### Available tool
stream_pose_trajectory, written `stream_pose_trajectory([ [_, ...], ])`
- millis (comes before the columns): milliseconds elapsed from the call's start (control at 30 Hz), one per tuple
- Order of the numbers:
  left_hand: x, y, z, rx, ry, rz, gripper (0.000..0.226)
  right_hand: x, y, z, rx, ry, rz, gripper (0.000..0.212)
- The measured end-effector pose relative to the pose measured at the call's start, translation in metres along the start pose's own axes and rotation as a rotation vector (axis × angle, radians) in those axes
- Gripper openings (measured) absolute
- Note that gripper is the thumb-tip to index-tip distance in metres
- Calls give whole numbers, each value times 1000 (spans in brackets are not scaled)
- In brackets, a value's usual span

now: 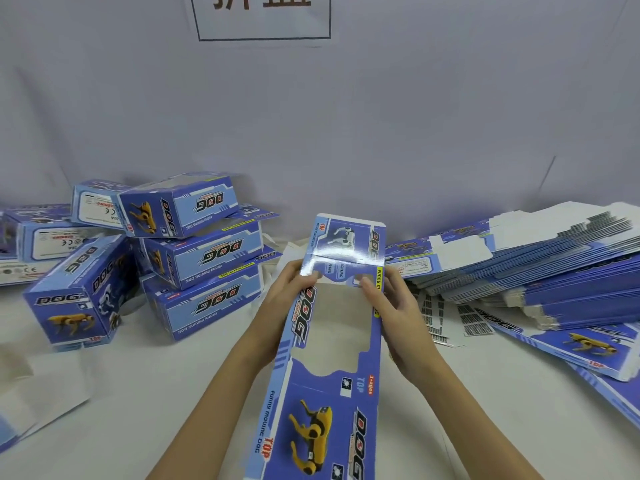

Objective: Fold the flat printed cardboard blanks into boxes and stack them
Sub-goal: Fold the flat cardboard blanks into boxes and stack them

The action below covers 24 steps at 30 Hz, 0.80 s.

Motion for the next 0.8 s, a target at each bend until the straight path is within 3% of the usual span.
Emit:
stream_pose_trajectory([
  [133,0,-3,-26,211,96,103,33,1,2,3,259,-43,31,71],
  [200,-7,-4,-30,245,95,127,46,1,3,8,316,-12,-29,77],
  [300,-8,-7,-28,218,120,115,44,3,3,10,220,66,-40,66],
  [367,-7,-8,-27,272,149,121,71,2,1,11,80,120,-19,59],
  [467,-4,4,-33,417,-50,-24,100,4,7,16,-24,187,-78,57],
  [533,-4,9,-39,438,-166,-133,99,7,13,17,2,205,-80,51],
  [667,-14,2,-43,264,-97,29,93,3,9,6,113,243,-73,39],
  [800,-15,-8,-40,46,31,112,89,-4,-7,-1,12,354,-108,65],
])
Point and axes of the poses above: each hand's wrist, its own x-axis away from the middle knuckle, its own y-axis out of the palm, z = x × y, the point moved 3 cm from there along -x, towards the middle knuckle, and after that the axes turned 3 degrees about z, right-handed, at the moved point
